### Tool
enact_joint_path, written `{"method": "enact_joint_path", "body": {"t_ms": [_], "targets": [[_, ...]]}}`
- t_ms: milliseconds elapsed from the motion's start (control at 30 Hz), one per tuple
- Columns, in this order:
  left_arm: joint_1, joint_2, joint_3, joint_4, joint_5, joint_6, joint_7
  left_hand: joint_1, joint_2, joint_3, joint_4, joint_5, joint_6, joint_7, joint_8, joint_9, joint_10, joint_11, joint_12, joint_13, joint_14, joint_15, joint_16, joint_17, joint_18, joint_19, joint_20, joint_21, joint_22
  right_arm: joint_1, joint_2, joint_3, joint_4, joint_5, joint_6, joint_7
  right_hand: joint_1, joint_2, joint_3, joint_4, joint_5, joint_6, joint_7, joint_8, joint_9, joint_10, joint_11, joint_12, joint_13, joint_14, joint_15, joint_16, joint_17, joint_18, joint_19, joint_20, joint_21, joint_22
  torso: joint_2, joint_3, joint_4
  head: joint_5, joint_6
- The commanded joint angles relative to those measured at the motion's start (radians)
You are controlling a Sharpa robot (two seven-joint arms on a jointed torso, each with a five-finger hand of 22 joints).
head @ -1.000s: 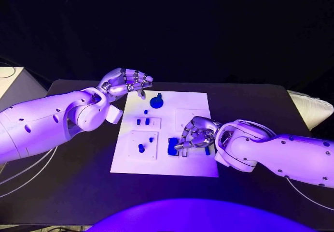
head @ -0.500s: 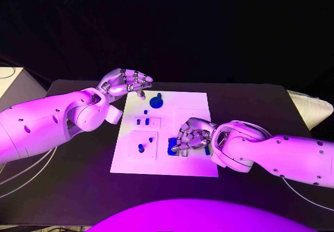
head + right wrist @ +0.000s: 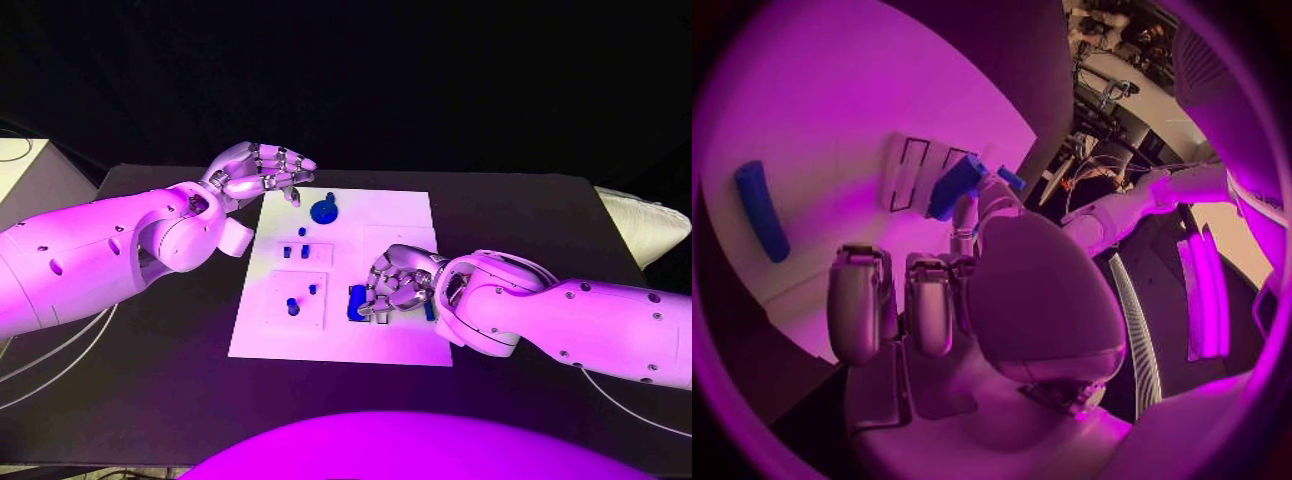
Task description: Assemble the parts on the task board
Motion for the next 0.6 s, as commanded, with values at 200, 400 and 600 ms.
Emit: {"method": "enact_joint_path", "body": {"t_ms": [200,400,600], "targets": [[0.000,-0.001,0.000,0.004,0.001,0.012,0.002,-0.006,0.005,0.000,0.006,0.003,-0.008,0.000,0.003,-0.001,-0.008,0.000,-0.005,-0.002,-0.004,-0.001,-0.006,-0.001,0.015,-0.002,0.002,-0.006,-0.001,-0.005,0.001,-0.002,-0.009,-0.023,-0.008,-0.037,0.010,0.004,0.017,0.001,0.013,0.001,-0.010,0.008,0.000,0.104,-0.009,0.004,0.263,0.108,-0.008,0.006,0.263,-0.013,0.067,-0.007,0.013,0.200,0.000,0.0005,-0.0012,0.002,0.000],[0.000,-0.003,0.000,0.004,0.001,0.015,-0.002,-0.006,0.006,-0.001,0.007,0.003,-0.007,0.000,0.004,-0.001,-0.009,0.000,-0.004,-0.002,-0.005,-0.001,-0.006,0.000,0.015,-0.002,0.002,-0.008,-0.002,-0.008,-0.006,-0.002,-0.004,0.015,0.015,-0.027,0.012,0.003,0.021,-0.001,0.014,0.000,-0.011,0.008,-0.001,0.104,-0.009,0.004,0.263,0.108,-0.008,0.006,0.263,-0.013,0.067,-0.007,0.012,0.199,0.000,0.0008,-0.0003,0.007,0.000],[0.000,-0.005,0.000,0.004,0.001,0.018,-0.006,-0.006,0.006,-0.001,0.007,0.003,-0.007,0.000,0.004,-0.001,-0.009,0.000,-0.004,-0.002,-0.005,-0.001,-0.006,0.000,0.015,-0.002,0.002,-0.008,-0.002,-0.010,-0.013,-0.002,0.003,0.043,0.050,-0.013,0.017,-0.003,0.027,-0.003,0.014,-0.002,-0.011,0.009,-0.001,0.104,-0.010,0.004,0.263,0.107,-0.008,0.006,0.263,-0.012,0.066,-0.008,0.008,0.198,0.000,0.0000,-0.0003,0.009,0.000]]}}
